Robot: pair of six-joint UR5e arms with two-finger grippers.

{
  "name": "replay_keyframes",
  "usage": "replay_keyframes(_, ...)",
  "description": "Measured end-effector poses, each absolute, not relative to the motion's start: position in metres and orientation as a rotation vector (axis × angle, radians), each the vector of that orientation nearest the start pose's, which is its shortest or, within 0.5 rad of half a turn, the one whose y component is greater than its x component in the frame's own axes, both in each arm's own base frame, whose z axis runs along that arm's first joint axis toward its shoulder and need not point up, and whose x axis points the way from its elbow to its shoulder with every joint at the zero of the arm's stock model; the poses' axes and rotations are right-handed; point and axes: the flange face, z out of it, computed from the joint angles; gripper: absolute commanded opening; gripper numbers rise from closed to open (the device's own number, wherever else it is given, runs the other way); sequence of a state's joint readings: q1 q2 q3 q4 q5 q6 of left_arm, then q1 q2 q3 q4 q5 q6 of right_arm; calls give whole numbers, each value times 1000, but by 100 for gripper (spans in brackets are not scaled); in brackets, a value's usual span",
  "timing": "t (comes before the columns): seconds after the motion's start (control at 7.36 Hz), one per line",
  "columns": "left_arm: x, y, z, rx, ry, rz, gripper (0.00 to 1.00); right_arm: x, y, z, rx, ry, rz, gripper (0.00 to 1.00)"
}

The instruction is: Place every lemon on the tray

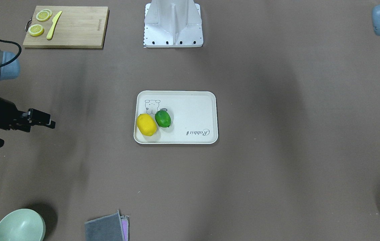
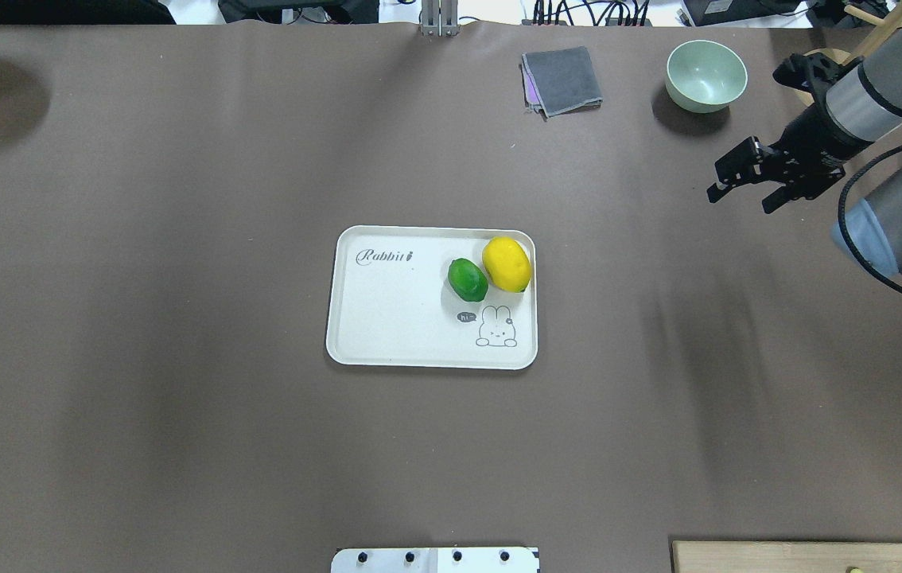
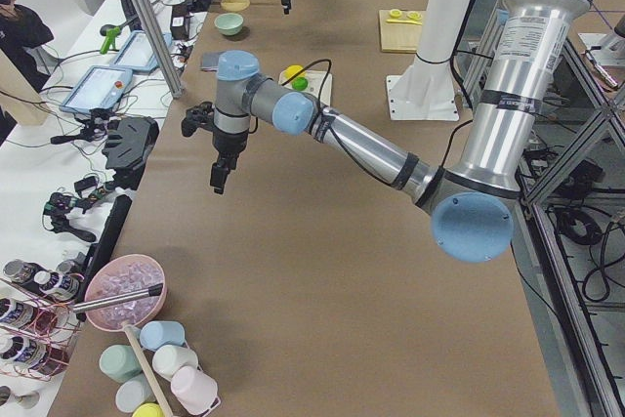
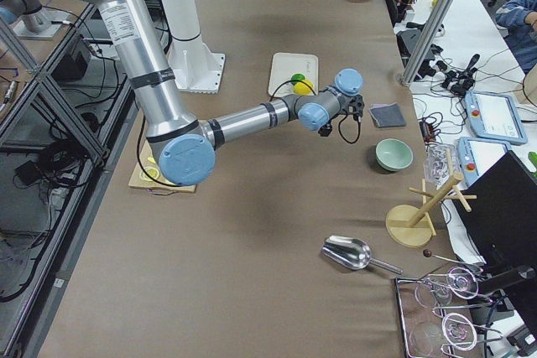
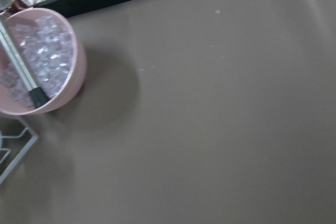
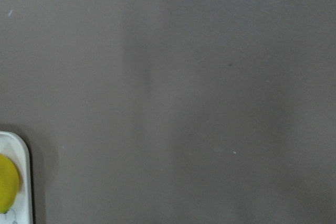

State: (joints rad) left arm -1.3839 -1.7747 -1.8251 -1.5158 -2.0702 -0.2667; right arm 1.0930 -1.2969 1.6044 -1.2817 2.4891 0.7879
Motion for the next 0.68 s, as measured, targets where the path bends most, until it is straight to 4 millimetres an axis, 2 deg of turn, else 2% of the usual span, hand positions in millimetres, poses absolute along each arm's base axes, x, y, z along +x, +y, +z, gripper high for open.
replay_keyframes(0.14,-9,-562,479,233,577,4,98,-203,-554,461,-69,-1011,41,100)
replay_keyframes(0.27,-28,-557,520,189,588,-9,98,-173,-549,480,-45,-991,46,100)
replay_keyframes(0.41,-39,-559,554,181,600,-15,98,-142,-545,499,-20,-974,49,100)
replay_keyframes(0.54,-52,-561,570,203,625,-25,99,-113,-540,515,-6,-960,72,100)
replay_keyframes(0.68,-70,-558,576,220,656,-47,99,-88,-536,530,7,-946,91,100)
